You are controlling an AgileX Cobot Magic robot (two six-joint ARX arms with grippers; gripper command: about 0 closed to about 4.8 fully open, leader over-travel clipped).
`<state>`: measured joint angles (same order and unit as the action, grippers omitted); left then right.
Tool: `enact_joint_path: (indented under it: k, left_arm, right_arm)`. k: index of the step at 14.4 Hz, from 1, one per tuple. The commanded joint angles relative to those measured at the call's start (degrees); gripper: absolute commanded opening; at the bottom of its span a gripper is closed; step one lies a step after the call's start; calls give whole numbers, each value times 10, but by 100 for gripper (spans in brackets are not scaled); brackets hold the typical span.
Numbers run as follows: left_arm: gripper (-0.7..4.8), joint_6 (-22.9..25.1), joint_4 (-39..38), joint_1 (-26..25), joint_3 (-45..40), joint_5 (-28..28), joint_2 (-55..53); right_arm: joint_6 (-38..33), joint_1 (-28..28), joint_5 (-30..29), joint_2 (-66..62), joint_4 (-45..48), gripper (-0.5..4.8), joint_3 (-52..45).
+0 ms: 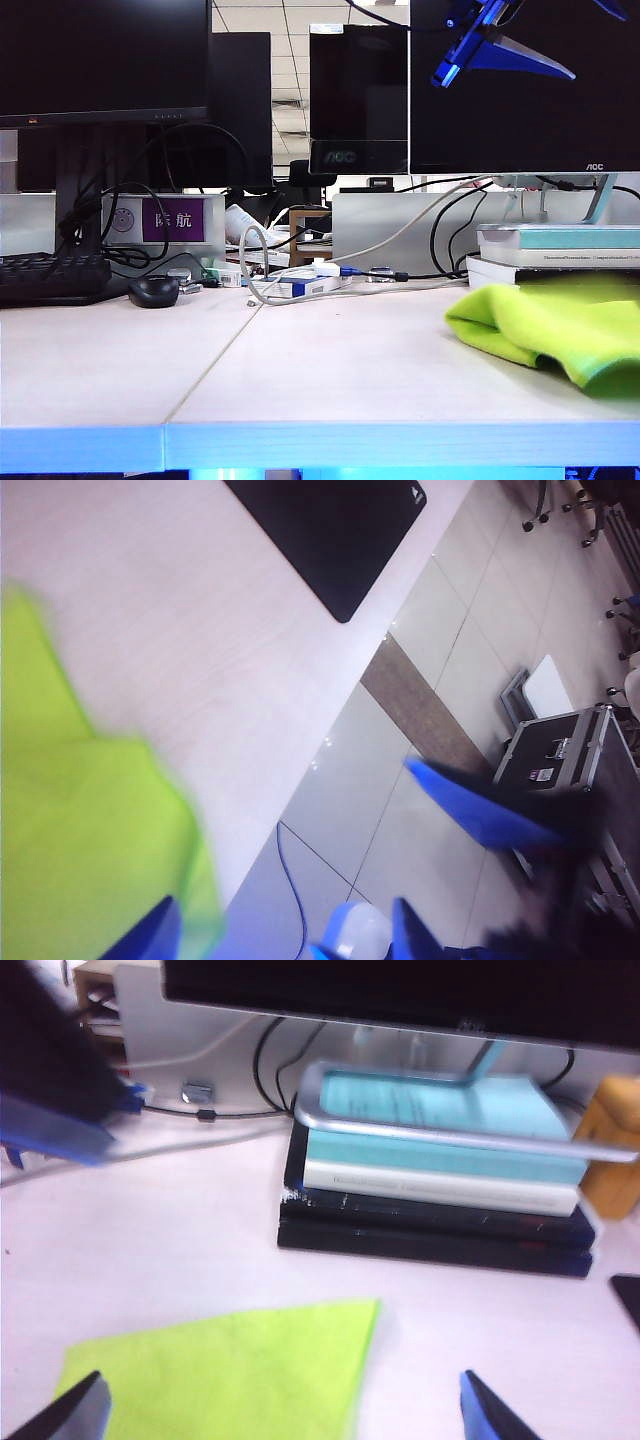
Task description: Wipe the table from left to right using the rag.
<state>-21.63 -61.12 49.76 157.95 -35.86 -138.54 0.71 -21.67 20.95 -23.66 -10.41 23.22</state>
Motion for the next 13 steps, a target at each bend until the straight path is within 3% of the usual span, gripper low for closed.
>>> enact_joint_path:
  k: [1, 2, 3, 4, 5, 7, 13]
  left_arm:
    - [276, 5, 4, 1, 4, 1, 5]
    - [266, 15, 6, -2, 5, 1, 5]
    - [229, 29, 6, -2, 5, 1, 5]
    - [98, 49, 6, -2, 5, 1, 5]
    - [28, 54, 6, -3, 5, 1, 7]
    - [-6, 68, 11, -8, 5, 3, 12]
    - [-6, 129, 21, -17, 6, 67, 83]
  right_arm:
    - [-21, 121, -176, -72, 86, 479, 5]
    - [-24, 134, -181, -76, 92, 414, 9]
    - [-24, 134, -181, -75, 92, 279, 10]
    - [-24, 133, -185, -73, 92, 43, 12]
    - [-24, 133, -193, -68, 92, 20, 12]
    - [-24, 132, -216, -66, 94, 21, 12]
    - [-14, 133, -205, -55, 90, -1, 9]
